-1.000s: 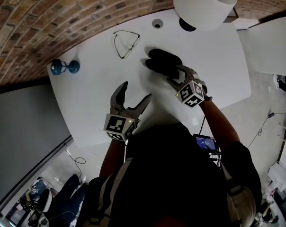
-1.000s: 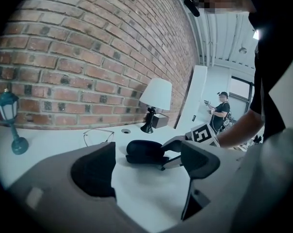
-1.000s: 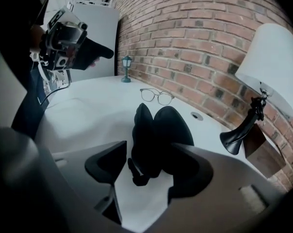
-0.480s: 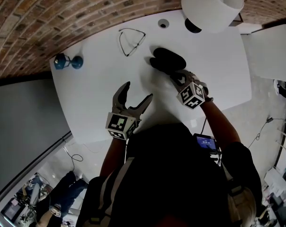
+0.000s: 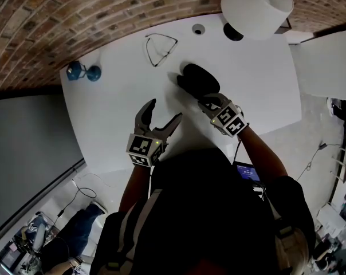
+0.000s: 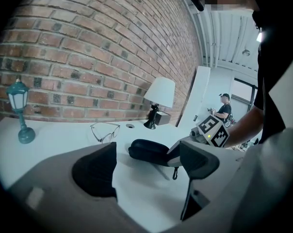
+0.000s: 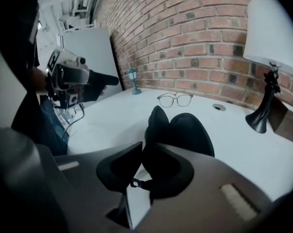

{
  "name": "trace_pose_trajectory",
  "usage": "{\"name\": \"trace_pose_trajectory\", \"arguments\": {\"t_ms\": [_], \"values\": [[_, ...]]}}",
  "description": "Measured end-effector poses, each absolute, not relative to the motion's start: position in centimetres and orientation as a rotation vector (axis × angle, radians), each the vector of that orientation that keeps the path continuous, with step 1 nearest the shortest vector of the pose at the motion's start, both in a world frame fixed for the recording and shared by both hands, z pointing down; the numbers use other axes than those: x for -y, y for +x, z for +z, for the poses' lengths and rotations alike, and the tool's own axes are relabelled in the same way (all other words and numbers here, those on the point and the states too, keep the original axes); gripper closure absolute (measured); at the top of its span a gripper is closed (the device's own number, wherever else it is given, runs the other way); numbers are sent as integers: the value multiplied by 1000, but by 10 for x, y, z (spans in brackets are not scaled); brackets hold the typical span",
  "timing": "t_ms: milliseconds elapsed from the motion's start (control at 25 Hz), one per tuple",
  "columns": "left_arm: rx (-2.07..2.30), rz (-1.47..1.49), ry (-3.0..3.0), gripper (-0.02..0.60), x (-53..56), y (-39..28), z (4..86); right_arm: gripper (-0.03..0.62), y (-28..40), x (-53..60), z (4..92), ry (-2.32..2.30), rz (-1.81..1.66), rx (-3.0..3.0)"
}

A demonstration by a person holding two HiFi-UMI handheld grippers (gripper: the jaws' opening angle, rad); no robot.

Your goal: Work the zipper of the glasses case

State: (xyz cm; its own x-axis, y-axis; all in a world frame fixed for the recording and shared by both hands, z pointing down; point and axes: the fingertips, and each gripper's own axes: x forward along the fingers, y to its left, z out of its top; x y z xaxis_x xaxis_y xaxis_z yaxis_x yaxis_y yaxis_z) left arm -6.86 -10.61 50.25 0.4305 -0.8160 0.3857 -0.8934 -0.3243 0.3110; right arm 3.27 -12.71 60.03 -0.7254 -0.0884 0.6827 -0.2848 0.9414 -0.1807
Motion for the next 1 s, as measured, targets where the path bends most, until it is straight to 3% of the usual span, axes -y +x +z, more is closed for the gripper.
{"name": "trace_pose_trajectory", "arguments": {"t_ms": [440,800,1000], "values": [[1403,219,2209,173,86,-80,513,537,12,81,594,224,576,2399],[1341,241,2234,173,75,-84,520,539,4,60,583,237,549,2442],[1285,115,2168,173,74,-89,523,542,-2,55,551,227,618,2543]]}}
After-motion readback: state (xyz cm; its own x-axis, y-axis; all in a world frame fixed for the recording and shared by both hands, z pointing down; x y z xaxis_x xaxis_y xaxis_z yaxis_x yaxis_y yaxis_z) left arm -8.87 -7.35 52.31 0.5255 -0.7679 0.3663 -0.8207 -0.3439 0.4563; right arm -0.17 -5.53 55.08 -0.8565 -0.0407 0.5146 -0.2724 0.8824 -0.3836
